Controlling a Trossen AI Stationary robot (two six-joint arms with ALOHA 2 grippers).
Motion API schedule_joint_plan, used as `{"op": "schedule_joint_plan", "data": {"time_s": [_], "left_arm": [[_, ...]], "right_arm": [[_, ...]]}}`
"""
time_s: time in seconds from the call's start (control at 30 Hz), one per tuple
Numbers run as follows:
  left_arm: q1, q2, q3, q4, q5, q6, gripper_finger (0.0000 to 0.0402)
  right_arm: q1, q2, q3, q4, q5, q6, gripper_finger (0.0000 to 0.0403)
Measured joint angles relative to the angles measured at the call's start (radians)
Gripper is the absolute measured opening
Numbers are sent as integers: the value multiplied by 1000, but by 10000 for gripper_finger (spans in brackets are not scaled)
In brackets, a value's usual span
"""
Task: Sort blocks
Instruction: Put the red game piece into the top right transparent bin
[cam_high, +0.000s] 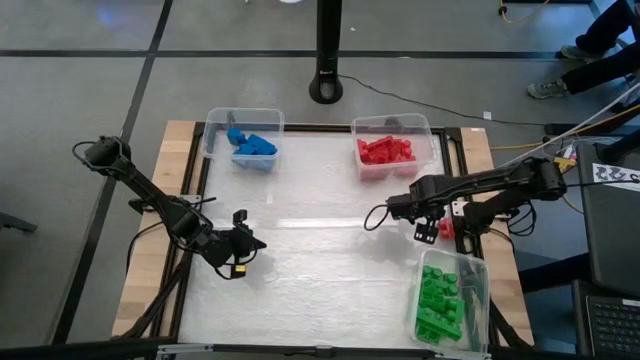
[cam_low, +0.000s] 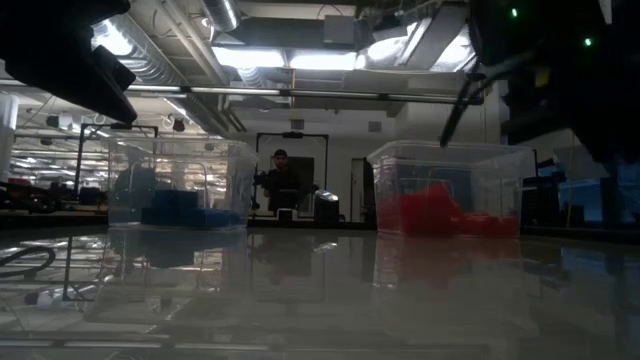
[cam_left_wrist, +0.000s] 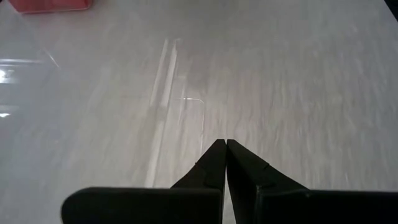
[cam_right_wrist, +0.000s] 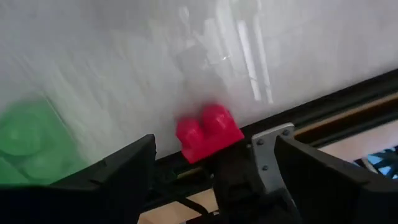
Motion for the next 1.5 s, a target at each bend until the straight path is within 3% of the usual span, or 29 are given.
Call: {"op": "schedule_joint_plan", "data": {"time_s": [0.37,0.57,0.97,1.23,1.5], "left_arm": [[0,0,0,4,0,0,4],[1,0,0,5,-2,4,4],[2,0,0,5,-5,3,4],[2,0,0,4,-6,-1,4],[2,0,0,4,-5,-1,4]], "right_arm": [[0,1,-197,62,-69,-22,328],[0,45,-197,84,-55,-73,319],[-10,308,-200,56,-88,-241,288],[-60,464,-200,56,4,-343,272],[-73,537,-198,71,31,-441,269]]}}
